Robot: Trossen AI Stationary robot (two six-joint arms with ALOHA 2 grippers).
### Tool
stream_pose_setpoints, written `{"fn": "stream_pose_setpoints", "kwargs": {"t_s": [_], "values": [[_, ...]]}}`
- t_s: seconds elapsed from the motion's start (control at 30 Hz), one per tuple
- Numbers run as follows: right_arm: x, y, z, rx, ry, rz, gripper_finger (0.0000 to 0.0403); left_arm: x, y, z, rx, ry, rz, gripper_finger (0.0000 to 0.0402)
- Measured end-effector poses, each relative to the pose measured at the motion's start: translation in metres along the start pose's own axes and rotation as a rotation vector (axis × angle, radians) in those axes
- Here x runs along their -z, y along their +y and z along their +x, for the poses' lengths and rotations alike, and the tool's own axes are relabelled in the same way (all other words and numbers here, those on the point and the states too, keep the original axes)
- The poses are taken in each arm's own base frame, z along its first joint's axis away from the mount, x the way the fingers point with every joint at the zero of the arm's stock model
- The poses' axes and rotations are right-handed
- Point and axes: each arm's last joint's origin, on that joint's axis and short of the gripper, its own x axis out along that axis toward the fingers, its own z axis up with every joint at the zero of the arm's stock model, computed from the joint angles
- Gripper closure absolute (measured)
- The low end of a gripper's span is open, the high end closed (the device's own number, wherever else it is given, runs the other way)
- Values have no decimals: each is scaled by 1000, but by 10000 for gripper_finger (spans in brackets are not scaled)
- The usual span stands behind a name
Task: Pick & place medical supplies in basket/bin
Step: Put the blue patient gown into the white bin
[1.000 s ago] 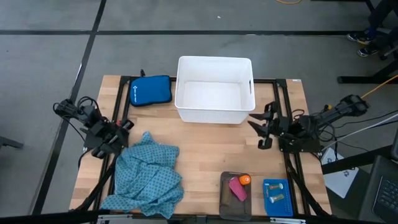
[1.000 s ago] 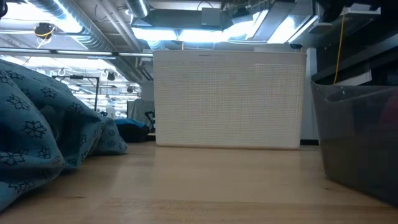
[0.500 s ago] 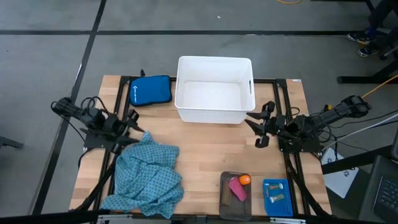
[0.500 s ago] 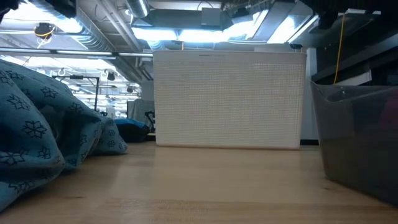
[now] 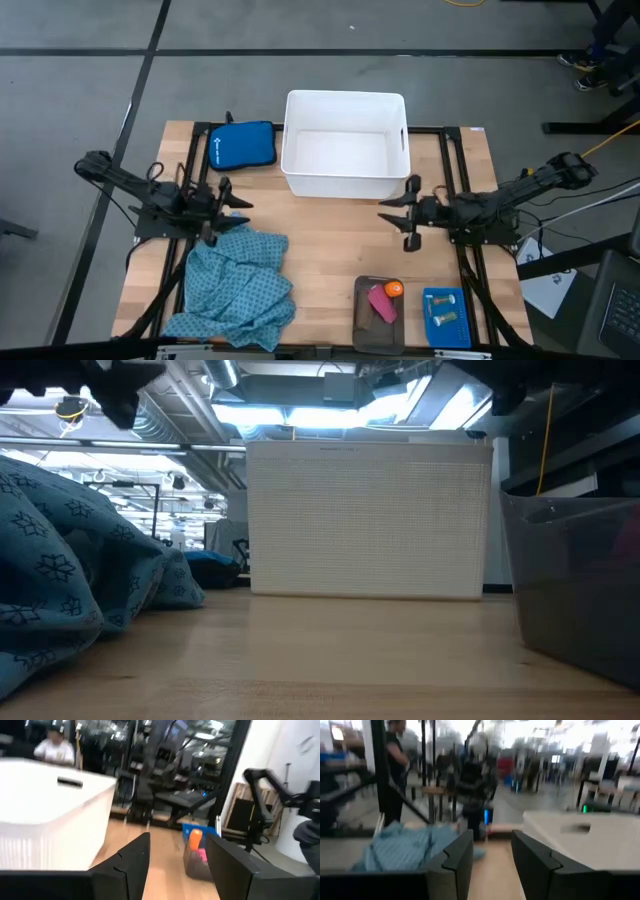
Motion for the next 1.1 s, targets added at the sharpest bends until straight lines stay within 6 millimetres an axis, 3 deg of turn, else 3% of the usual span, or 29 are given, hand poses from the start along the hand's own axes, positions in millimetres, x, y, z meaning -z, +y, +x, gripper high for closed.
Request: {"fn": "stream_pose_setpoints", "kwargs": {"t_s": [0.17,0.3,0.6,0.93,1.1], "values": [[-11,10,26,1,187,12,268,15,-3,14,-33,105,-95,216],[-14,23,46,-15,234,-32,268,25,-10,24,-24,199,-145,216],[-6,35,70,-20,339,-96,262,27,-47,40,30,369,-115,213],[-6,39,72,-62,337,-22,197,37,-68,25,-89,783,-215,142],[1,50,77,-96,331,47,183,30,-76,17,-66,876,-261,125]]}}
